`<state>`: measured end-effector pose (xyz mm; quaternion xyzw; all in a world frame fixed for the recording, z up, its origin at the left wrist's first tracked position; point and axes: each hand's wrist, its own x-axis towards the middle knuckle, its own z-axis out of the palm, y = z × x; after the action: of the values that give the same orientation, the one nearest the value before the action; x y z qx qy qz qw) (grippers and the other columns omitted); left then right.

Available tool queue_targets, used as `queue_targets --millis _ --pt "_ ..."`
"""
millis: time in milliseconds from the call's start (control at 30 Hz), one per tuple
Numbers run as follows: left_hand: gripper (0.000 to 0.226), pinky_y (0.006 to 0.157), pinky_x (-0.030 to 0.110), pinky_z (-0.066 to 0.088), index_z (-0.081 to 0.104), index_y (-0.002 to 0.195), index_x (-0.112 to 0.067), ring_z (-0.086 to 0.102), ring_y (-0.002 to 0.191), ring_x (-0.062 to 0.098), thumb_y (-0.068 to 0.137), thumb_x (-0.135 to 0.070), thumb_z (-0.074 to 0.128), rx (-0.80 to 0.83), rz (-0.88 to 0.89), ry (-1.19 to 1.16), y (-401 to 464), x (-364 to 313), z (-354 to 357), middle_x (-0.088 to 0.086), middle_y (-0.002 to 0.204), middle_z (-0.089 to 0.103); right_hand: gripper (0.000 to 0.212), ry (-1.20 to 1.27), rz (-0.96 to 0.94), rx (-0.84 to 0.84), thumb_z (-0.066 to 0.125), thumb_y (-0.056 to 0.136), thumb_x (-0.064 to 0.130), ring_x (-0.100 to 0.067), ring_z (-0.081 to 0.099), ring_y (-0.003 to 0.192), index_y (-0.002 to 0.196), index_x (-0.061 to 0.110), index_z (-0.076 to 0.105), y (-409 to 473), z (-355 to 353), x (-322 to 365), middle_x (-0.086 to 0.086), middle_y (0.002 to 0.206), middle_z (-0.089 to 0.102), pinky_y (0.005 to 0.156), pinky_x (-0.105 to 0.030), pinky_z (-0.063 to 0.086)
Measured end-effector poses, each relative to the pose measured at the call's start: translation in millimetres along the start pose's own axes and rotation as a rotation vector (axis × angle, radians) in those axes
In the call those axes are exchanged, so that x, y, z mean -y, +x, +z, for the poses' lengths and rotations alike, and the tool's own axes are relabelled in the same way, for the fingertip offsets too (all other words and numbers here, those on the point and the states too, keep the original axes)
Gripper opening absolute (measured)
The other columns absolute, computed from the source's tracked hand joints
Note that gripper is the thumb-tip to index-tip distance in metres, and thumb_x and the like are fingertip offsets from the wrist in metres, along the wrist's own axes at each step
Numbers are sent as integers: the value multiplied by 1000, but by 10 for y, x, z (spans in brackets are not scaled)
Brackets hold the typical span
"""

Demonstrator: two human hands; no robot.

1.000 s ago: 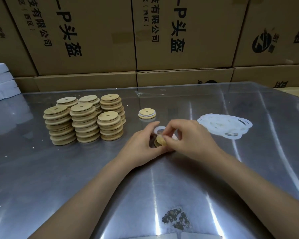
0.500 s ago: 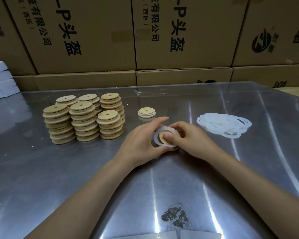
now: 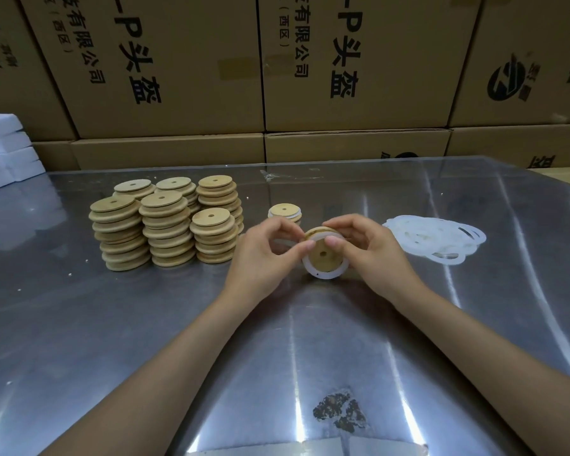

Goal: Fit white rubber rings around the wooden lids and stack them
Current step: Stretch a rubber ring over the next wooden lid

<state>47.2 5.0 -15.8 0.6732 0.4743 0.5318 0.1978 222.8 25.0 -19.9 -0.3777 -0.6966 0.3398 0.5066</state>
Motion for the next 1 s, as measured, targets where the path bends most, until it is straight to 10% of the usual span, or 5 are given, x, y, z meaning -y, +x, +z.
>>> queue_targets --millis 300,1000 --pt "6 76 28 57 71 82 -17 69 78 3 79 -16 76 4 -14 7 -31 -29 19 -6 82 72 13 30 9 -53 70 84 14 -19 70 84 83 23 61 -16 2 38 -2 86 74 79 -43 56" --pt "8 63 14 53 68 78 -12 62 64 -1 85 -9 68 49 -326 -286 -11 -73 -29 0 75 69 20 206 179 -32 56 93 6 -1 66 68 75 12 48 -43 8 114 12 71 72 62 -19 51"
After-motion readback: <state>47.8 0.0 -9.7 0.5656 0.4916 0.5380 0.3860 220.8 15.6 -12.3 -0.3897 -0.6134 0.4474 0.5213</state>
